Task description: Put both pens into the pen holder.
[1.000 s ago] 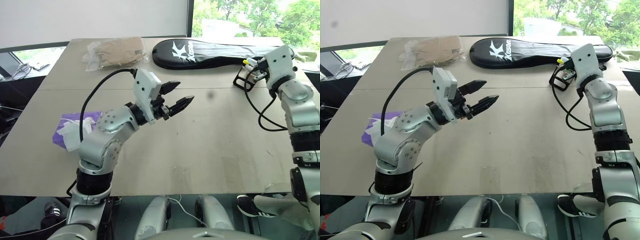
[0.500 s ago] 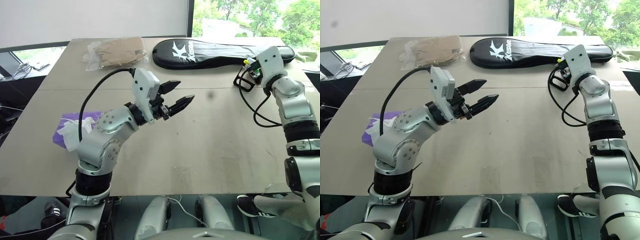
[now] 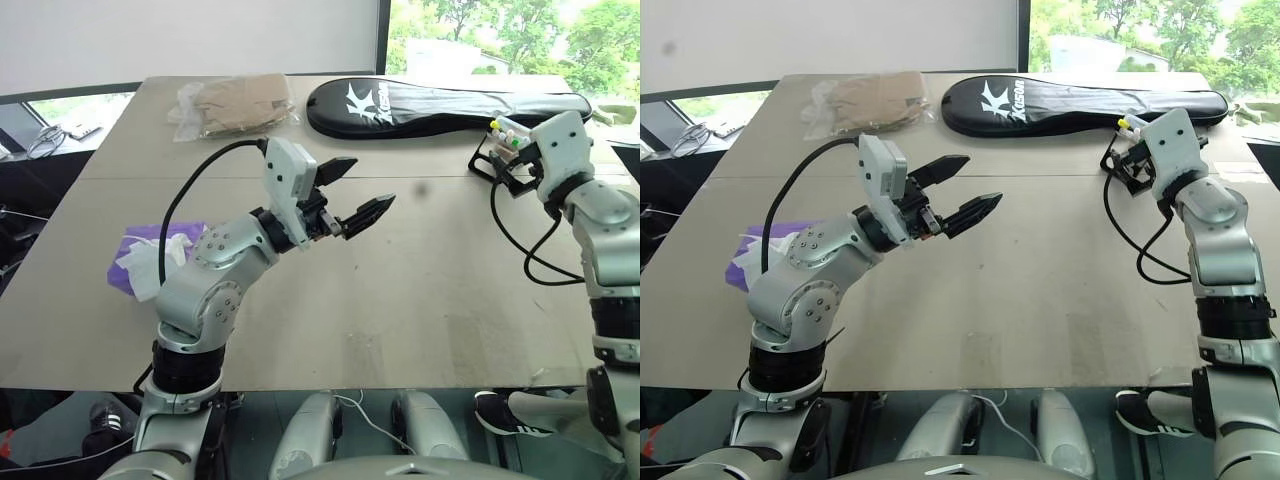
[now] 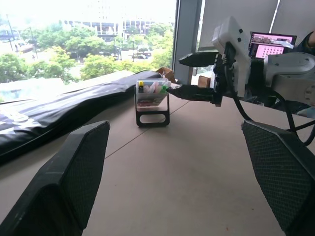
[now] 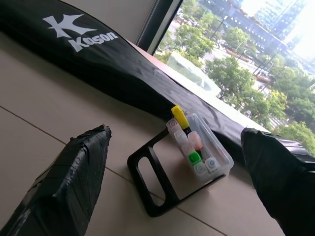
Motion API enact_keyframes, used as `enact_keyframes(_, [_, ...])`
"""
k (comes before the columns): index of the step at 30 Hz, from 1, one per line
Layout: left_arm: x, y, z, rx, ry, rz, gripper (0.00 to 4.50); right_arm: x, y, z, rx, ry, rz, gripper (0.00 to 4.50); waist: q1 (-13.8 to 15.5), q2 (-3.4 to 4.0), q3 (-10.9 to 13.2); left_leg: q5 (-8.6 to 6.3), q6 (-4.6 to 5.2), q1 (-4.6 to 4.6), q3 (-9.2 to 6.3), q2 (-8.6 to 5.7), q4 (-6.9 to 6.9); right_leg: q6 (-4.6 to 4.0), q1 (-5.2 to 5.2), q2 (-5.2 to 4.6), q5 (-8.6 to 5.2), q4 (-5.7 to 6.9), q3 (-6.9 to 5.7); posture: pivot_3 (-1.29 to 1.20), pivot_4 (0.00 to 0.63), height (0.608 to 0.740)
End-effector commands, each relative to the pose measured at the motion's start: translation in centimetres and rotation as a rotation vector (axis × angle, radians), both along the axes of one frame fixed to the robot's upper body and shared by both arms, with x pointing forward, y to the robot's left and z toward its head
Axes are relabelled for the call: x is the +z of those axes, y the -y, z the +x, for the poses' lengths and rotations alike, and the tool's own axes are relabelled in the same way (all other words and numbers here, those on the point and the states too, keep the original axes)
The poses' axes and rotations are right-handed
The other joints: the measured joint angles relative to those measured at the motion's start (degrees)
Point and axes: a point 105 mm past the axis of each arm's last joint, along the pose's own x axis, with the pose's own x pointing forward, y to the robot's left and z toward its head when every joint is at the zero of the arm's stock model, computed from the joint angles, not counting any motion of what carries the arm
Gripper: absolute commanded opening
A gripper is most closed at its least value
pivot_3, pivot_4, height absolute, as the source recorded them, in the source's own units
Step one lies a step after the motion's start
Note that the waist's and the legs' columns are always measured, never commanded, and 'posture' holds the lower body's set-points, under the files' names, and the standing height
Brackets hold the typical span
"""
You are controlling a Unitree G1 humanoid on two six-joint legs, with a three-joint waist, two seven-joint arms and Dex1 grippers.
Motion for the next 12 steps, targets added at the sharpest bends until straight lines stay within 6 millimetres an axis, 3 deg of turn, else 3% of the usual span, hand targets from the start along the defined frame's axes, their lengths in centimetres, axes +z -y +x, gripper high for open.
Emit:
enact_keyframes(1, [-0.5, -1.2, 0.1, 0.057, 0.007, 0.026, 4.48, 0.5, -2.4, -3.5, 0.185, -0.002, 0.076, 4.5, -0.02, 0.0, -0.01, 0.0, 0.01, 0.0, 0.0, 0.01, -0.01, 0.0, 0.0, 0.01, 0.0, 0.0, 0.0, 0.0, 0.15, 0.74])
enact_keyframes(4, [-2.0, -2.9, 0.6, 0.168, -0.042, 0.056, 4.48, -2.3, -3.7, -6.3, 0.311, -0.106, 0.086, 4.5, -0.05, 0.0, 0.0, -0.01, 0.02, 0.03, -0.07, 0.03, -0.14, 0.0, 0.01, 0.01, 0.0, -0.03, 0.01, 0.0, 0.15, 0.74])
enact_keyframes(8, [-6.1, -6.6, -1.8, 0.277, -0.224, 0.089, 4.48, -6.9, -2.1, -10.5, 0.327, -0.246, 0.092, 4.5, 0.0, 0.02, -0.02, -0.05, 0.08, 0.05, -0.07, 0.03, -0.24, 0.0, 0.03, -0.03, 0.0, -0.15, 0.1, 0.0, 0.15, 0.74])
enact_keyframes(12, [-8.1, -8.2, -4.3, 0.312, -0.311, 0.125, 4.48, -8.3, -1.0, -12.5, 0.322, -0.297, 0.075, 4.5, 0.24, 0.03, -0.01, -0.13, 0.22, 0.14, -0.03, 0.02, -0.23, 0.0, 0.06, -0.06, 0.0, -0.1, 0.21, 0.0, 0.15, 0.74])
